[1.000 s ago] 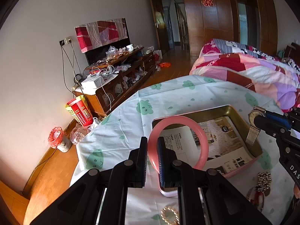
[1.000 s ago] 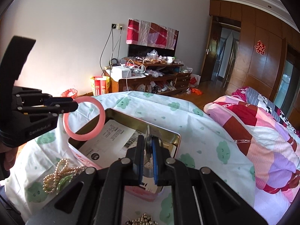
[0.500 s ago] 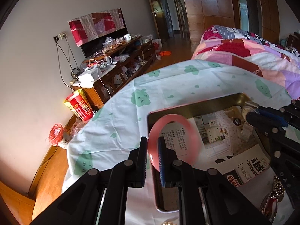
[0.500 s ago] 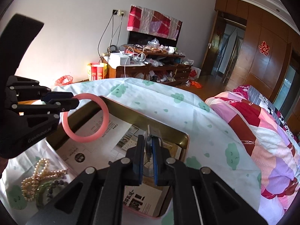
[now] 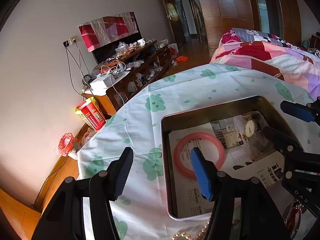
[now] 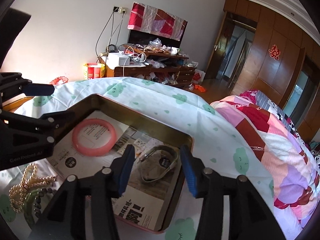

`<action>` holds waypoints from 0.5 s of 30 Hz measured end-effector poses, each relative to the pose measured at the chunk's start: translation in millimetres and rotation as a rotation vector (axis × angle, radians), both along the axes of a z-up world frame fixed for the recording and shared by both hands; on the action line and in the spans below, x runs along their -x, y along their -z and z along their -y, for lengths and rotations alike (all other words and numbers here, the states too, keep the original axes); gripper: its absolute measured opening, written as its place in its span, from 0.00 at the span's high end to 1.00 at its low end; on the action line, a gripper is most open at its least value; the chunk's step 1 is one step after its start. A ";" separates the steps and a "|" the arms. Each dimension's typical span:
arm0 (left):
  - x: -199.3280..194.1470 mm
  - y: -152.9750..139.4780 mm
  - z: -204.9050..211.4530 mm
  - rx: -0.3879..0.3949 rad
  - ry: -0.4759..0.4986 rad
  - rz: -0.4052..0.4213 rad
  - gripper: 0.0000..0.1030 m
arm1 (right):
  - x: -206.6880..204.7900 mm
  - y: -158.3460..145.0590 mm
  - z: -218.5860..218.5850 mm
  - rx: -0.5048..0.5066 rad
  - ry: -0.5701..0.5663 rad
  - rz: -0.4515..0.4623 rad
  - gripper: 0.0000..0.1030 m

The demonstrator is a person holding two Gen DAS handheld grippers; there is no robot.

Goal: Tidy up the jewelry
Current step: 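Lower the pink bangle into the tin and open the left gripper while the right gripper drops the watch in, then withdraw both open grippers from the tin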

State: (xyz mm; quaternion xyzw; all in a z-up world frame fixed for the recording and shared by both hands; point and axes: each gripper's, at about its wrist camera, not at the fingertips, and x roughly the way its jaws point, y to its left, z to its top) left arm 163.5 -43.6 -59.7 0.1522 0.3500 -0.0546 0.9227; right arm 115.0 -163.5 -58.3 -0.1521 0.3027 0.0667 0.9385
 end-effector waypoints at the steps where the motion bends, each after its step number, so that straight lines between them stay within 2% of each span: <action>1: 1.8 -0.3 -0.3 0.000 0.001 0.001 0.41 | 1.4 -0.4 -0.3 0.002 0.002 0.003 0.52; 11: 15.5 0.6 -1.5 0.028 -0.002 -0.012 0.41 | 12.4 -0.3 -3.7 0.006 -0.002 0.018 0.50; 15: 24.3 2.7 -1.4 0.036 0.001 -0.018 0.41 | 20.6 -1.7 -6.5 0.014 -0.007 0.033 0.46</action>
